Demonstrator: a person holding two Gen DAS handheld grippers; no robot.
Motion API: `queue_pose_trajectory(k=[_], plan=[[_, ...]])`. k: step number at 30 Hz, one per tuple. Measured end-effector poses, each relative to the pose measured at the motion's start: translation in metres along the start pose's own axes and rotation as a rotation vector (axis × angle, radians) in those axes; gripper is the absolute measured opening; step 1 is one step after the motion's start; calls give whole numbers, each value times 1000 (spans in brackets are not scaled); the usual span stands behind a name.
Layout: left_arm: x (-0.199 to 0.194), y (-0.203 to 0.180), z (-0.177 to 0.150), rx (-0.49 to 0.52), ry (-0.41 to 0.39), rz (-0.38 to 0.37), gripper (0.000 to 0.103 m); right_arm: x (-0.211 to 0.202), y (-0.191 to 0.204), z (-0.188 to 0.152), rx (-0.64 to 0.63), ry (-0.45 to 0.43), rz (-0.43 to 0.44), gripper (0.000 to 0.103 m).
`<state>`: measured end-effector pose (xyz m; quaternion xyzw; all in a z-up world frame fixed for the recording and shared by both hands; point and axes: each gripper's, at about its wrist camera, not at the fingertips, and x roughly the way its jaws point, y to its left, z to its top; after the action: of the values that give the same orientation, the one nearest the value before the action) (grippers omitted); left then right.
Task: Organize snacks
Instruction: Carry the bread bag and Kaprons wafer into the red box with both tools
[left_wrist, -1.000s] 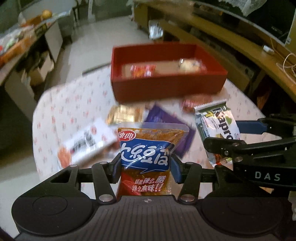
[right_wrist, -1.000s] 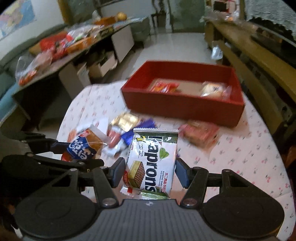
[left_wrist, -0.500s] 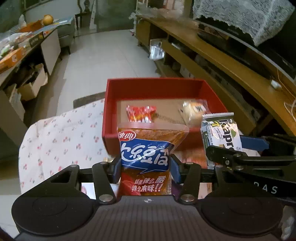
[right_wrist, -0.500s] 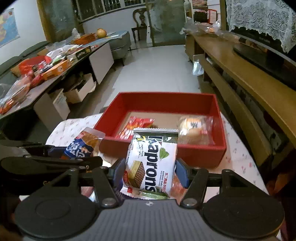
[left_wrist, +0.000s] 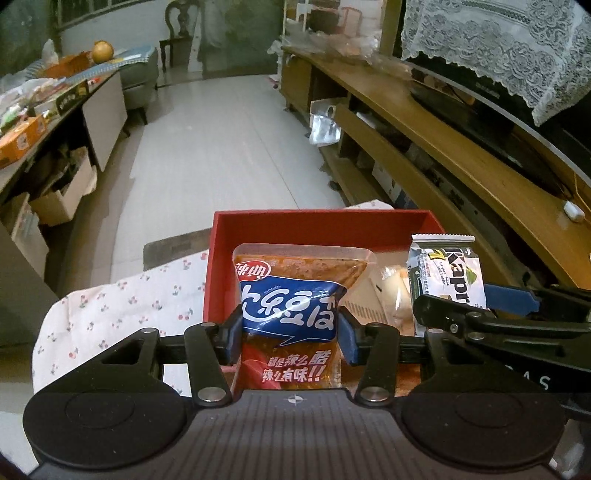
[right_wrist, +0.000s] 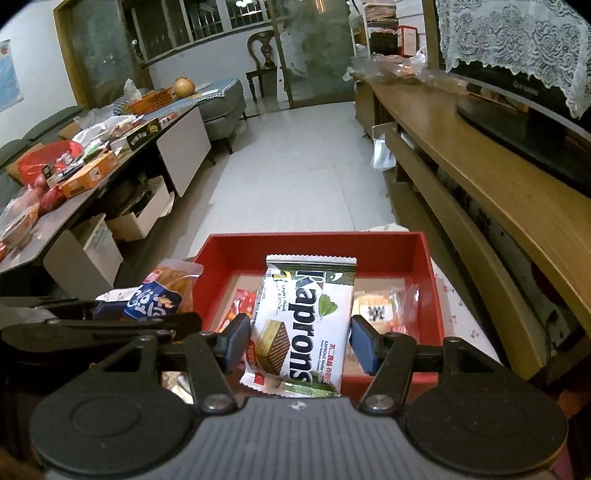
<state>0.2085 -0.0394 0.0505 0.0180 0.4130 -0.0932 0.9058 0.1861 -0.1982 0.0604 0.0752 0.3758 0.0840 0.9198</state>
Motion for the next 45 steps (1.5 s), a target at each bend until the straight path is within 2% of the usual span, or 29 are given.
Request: queue_pose_trajectory(k=[20, 40, 45], plan=[[52, -3, 27, 12, 16, 54, 56, 58, -22, 25, 24, 26, -24, 66], [100, -2, 16, 21, 96, 90, 57, 113, -31, 10, 17, 117, -52, 66], [106, -2, 12, 17, 111, 95, 58, 117, -27, 8, -17, 112, -72, 66]])
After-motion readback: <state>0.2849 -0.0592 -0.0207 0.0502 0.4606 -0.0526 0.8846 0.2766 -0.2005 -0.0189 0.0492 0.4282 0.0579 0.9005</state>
